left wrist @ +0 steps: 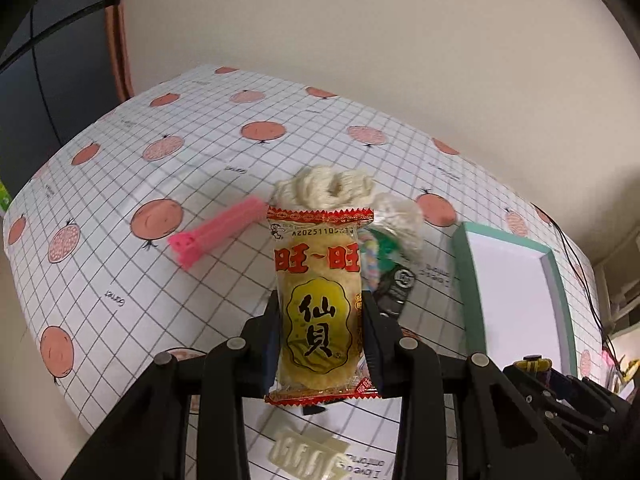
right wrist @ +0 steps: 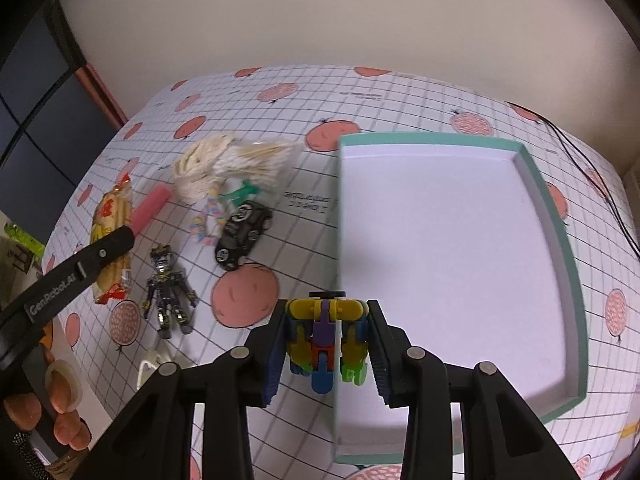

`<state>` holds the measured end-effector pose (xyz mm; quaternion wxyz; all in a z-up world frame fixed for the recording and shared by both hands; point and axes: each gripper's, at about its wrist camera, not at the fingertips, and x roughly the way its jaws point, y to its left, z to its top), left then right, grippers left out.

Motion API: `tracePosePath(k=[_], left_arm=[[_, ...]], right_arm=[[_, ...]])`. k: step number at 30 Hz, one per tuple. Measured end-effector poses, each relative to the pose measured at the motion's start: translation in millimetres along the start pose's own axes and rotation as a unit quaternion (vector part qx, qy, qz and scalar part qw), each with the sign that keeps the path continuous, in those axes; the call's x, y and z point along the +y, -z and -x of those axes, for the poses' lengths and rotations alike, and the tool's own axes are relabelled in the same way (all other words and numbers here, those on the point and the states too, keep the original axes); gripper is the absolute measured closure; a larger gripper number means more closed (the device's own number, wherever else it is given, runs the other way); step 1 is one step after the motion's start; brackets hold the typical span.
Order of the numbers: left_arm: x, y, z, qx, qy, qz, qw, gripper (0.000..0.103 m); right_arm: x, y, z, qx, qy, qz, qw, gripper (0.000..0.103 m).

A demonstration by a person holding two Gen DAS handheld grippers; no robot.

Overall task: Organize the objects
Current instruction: 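Carry the cracker packet and block toy over the white tray with both tools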

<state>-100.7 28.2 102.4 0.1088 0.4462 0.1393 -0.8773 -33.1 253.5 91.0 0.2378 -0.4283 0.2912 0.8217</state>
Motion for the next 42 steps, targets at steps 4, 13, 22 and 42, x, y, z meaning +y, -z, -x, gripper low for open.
tracePosePath(k=[4, 13, 22, 42], left_arm=[[-17, 4, 2, -0.002, 0.011, -0.018, 0.9998, 0.066], [-69, 14, 3, 0.008, 0.049, -0.065, 0.9967, 0.066], [-125, 13, -11, 0.015, 0.073, -0.127, 0.9891, 0.066], [-178, 4, -85, 0.071, 0.095, -0.143, 0.9826, 0.066]], right_arm=[[-16, 3, 2, -0.003, 0.012, -0.013, 1.0, 0.064], [-51, 5, 3, -0.01, 0.034, -0.046, 0.998, 0.064], [-86, 0, 5, -0.023, 0.056, -0.082, 0.995, 0.064], [-139, -39, -22, -0.02, 0.08, -0.094, 0.992, 0.064]])
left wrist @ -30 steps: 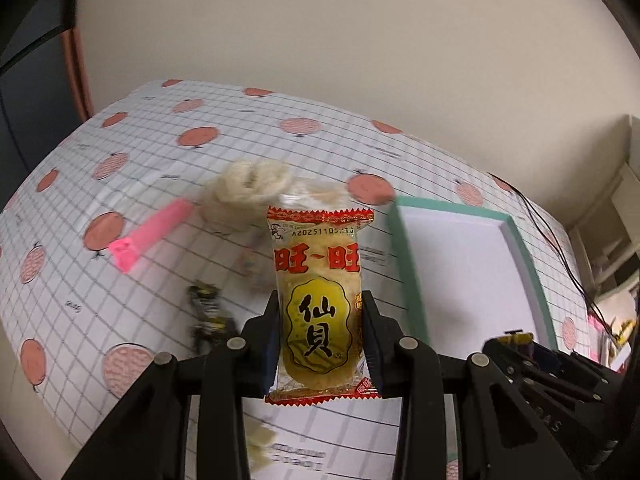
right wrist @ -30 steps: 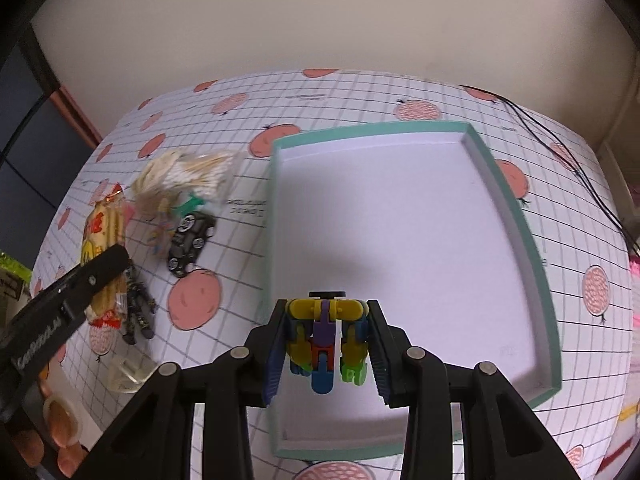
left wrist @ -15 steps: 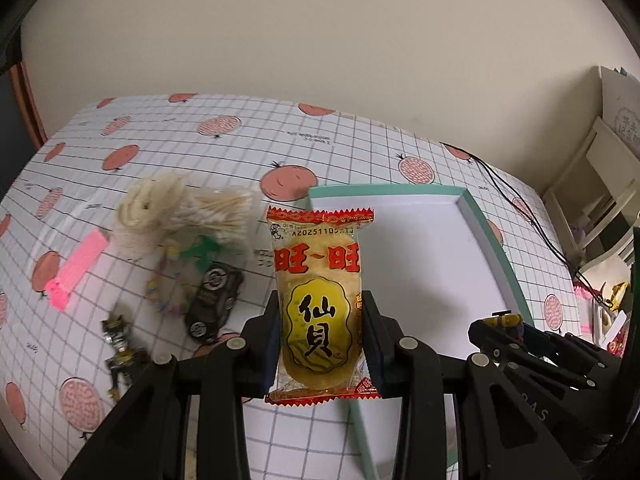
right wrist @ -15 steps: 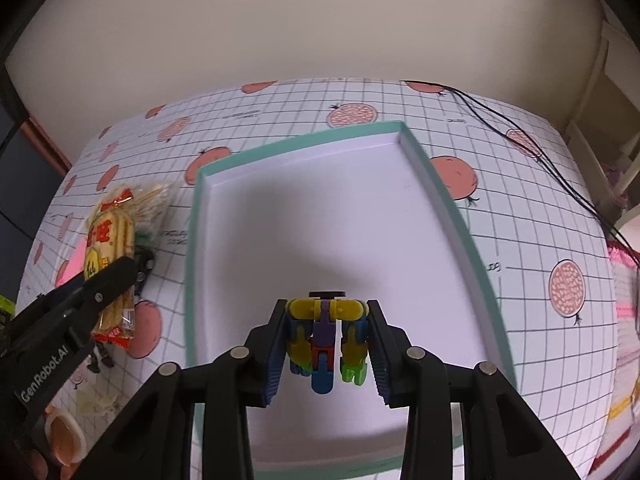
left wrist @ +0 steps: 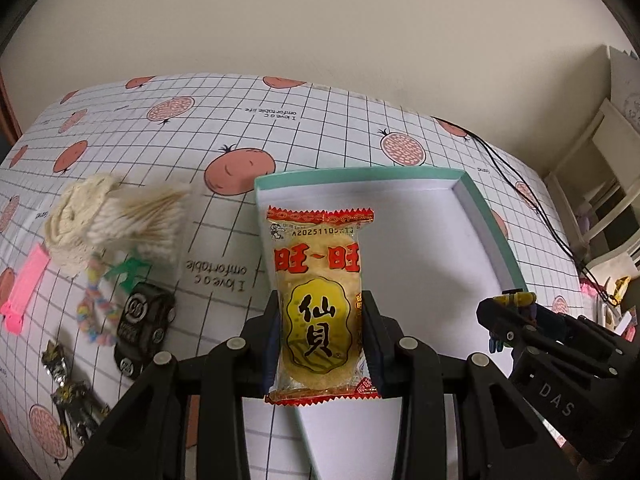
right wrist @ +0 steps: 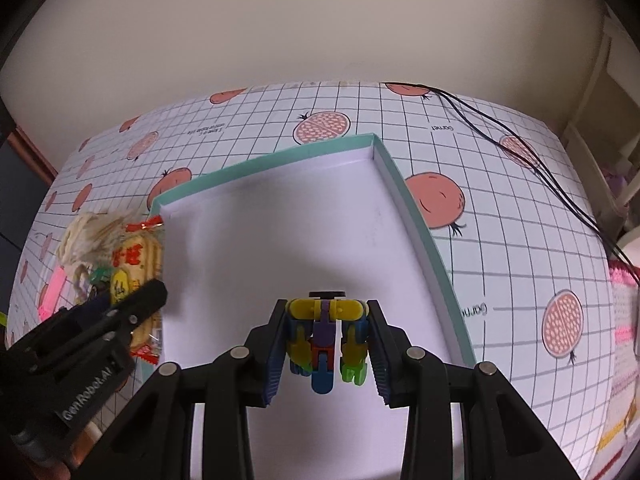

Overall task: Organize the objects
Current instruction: 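Carry the cracker packet and block toy over the white tray with both tools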

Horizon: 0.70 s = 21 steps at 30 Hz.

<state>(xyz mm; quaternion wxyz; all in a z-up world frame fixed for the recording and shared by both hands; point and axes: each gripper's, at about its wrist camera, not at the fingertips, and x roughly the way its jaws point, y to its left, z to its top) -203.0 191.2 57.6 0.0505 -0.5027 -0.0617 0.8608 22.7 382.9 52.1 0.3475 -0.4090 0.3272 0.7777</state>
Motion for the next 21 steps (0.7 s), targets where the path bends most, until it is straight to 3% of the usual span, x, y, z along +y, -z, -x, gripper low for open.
tracePosePath(k=[21], left_arm=[[-10, -21, -53, 0.024, -0.015, -0.016, 0.9995, 0.066]], right_arm=[[-5, -25, -44, 0.015, 0.012, 0.001, 1.0, 0.064]])
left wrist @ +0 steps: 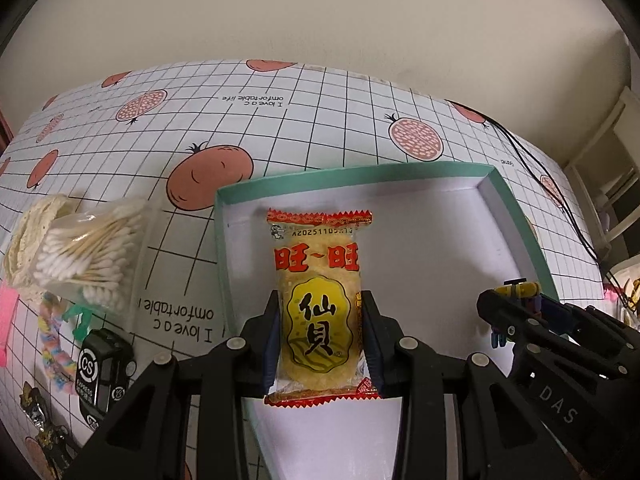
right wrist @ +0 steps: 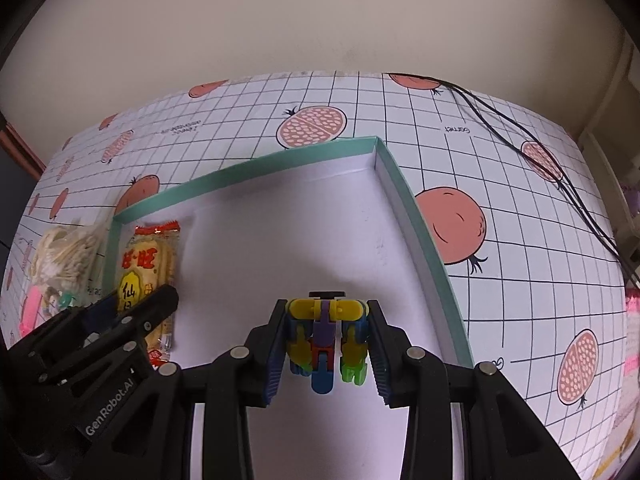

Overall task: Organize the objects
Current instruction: 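Carry the cracker packet and block toy over the white tray with both tools, then open both tools to drop the packet and block toy into the tray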

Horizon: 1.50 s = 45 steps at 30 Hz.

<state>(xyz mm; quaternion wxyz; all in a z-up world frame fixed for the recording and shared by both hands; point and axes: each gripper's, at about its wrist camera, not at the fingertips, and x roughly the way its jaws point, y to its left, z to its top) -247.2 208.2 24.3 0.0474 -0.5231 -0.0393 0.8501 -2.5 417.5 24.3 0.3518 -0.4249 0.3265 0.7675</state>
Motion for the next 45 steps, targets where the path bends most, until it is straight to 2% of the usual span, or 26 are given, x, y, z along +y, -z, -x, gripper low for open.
tracePosePath(k=[19, 21, 23, 34, 43, 44, 45], left_arm=[[-3, -1, 5, 0.001, -0.005, -0.008, 1.0, 0.063], [-2, 0, 11, -0.005, -0.004, -0.007, 1.0, 0.059], [-1, 0, 19, -0.013, -0.002, -0.005, 0.9999, 0.054], [9, 8, 62, -0.038, -0.009, 0.002, 0.9993, 0.054], [23, 27, 71, -0.036, -0.02, 0.01, 0.9991, 0.054], [26, 29, 72, -0.037, -0.021, 0.011, 0.999, 0.053], [27, 31, 72, -0.037, -0.022, 0.011, 0.999, 0.047]], right_arm=[[2, 2, -4, 0.0, 0.005, -0.007, 1.0, 0.062], [3, 4, 0, -0.003, 0.0, -0.008, 1.0, 0.055], [4, 5, 4, -0.006, -0.002, -0.007, 1.0, 0.052], [9, 20, 47, -0.032, 0.013, -0.01, 0.999, 0.052], [20, 41, 56, -0.045, 0.008, -0.012, 0.999, 0.052], [21, 44, 55, -0.048, 0.004, -0.013, 0.999, 0.052], [21, 47, 53, -0.049, -0.003, -0.015, 0.999, 0.052]])
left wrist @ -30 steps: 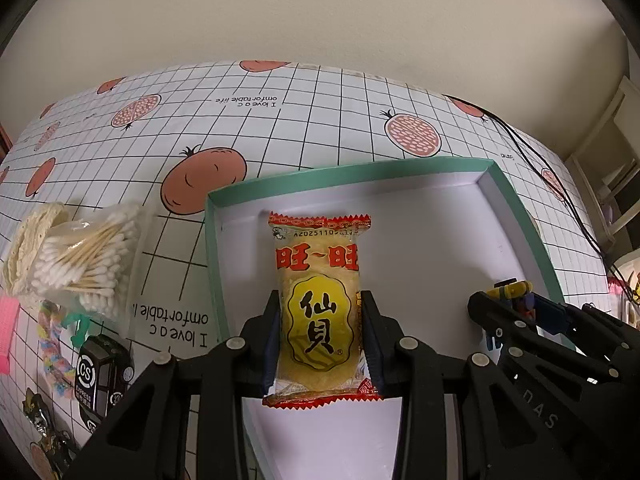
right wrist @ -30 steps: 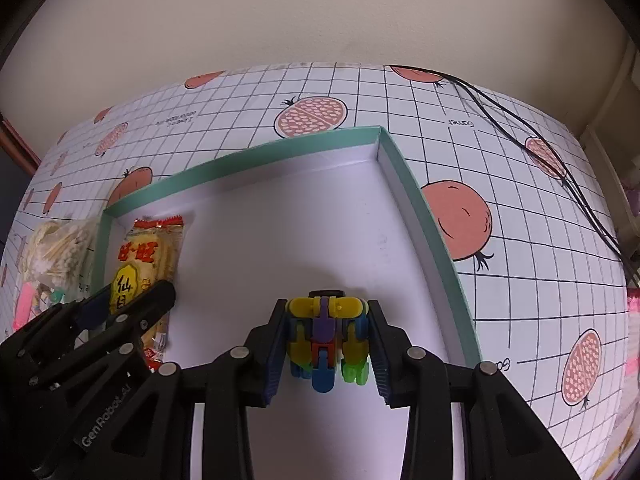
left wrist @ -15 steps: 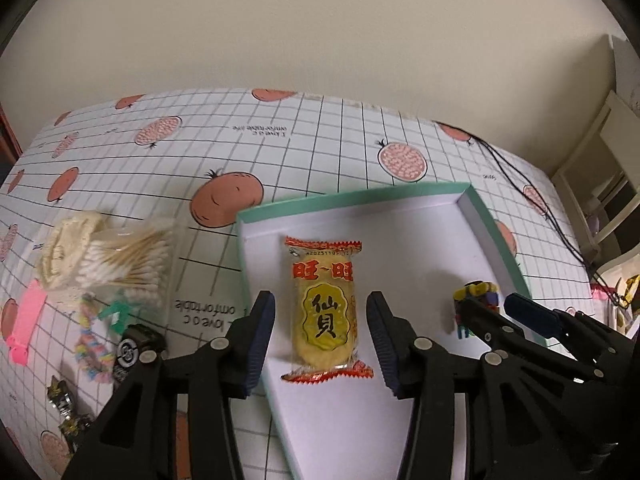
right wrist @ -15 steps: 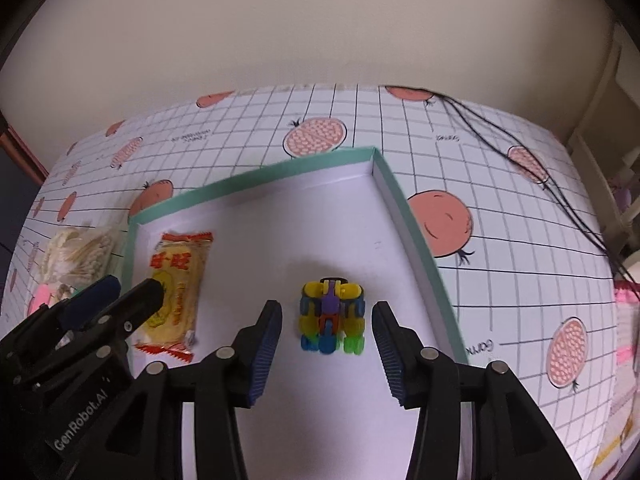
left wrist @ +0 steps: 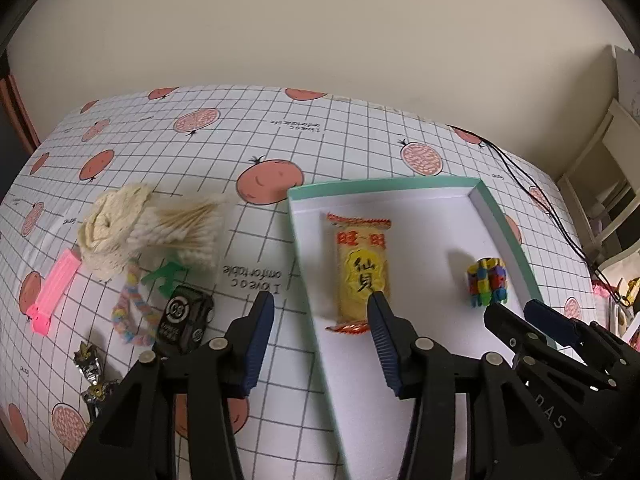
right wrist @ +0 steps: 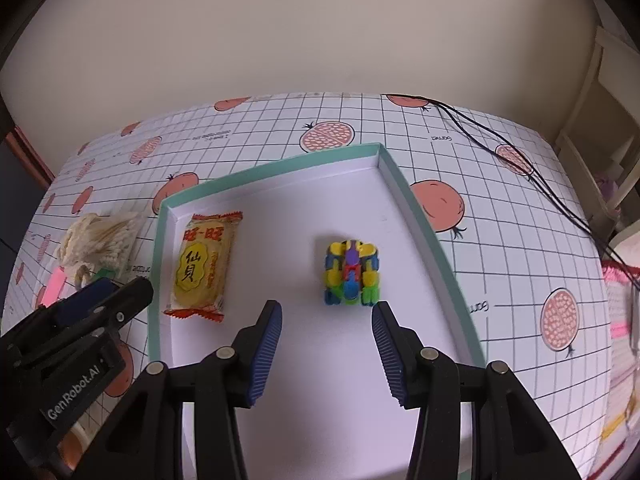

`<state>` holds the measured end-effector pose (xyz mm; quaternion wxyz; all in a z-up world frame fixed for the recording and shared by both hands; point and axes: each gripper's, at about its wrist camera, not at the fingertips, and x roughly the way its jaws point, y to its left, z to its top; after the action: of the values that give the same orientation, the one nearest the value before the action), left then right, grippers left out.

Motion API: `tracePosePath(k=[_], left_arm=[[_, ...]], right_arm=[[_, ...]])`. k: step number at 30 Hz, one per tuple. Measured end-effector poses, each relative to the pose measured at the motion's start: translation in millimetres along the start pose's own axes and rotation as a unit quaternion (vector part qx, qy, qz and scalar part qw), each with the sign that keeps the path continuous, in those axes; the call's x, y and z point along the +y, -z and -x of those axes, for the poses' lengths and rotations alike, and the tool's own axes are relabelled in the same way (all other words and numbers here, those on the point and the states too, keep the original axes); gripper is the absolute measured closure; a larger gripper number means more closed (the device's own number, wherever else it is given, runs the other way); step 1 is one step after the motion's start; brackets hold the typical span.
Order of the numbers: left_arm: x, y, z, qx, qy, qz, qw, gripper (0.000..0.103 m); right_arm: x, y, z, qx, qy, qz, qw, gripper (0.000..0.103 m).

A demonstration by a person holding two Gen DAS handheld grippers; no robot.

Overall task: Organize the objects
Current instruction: 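Open both tools to drop the packet and block toy into the tray, then move both open tools back toward the remaining items beside the tray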

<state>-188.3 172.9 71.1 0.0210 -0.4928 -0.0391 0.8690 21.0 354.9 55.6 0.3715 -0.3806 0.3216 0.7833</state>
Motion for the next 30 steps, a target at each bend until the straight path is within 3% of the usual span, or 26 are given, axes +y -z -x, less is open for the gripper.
tracePosePath(k=[1, 8, 14, 16, 24, 25, 28, 30], left_arm=[[2, 2, 1, -0.001, -0.001, 0.0, 1.0, 0.041], [18, 18, -7, 0.008, 0.002, 0.017, 0.9998, 0.039], [28, 20, -6, -0.004, -0.002, 0.033, 0.9994, 0.025], [29, 20, -6, -0.007, -0.005, 0.036, 0.9993, 0.014], [31, 20, -4, -0.017, -0.009, 0.036, 0.9992, 0.005], [32, 20, -4, -0.016, -0.008, 0.038, 0.9991, 0.0], [34, 20, -4, -0.015, -0.007, 0.047, 0.9988, 0.0], [37, 21, -4, -0.017, -0.012, 0.052, 0.9985, 0.0]], right_arm=[[-1, 2, -2, 0.002, -0.005, -0.004, 1.0, 0.052], [-9, 12, -9, 0.019, 0.01, -0.021, 1.0, 0.052], [-13, 17, -13, 0.023, 0.015, -0.027, 0.999, 0.051], [-12, 18, -13, 0.022, 0.015, -0.029, 0.999, 0.04], [-12, 20, -12, 0.019, 0.009, -0.034, 0.999, 0.03], [-12, 20, -12, 0.018, 0.009, -0.035, 0.999, 0.028], [-10, 20, -13, 0.018, 0.005, -0.034, 0.999, 0.022], [-7, 21, -12, 0.014, 0.005, -0.029, 0.999, 0.007]])
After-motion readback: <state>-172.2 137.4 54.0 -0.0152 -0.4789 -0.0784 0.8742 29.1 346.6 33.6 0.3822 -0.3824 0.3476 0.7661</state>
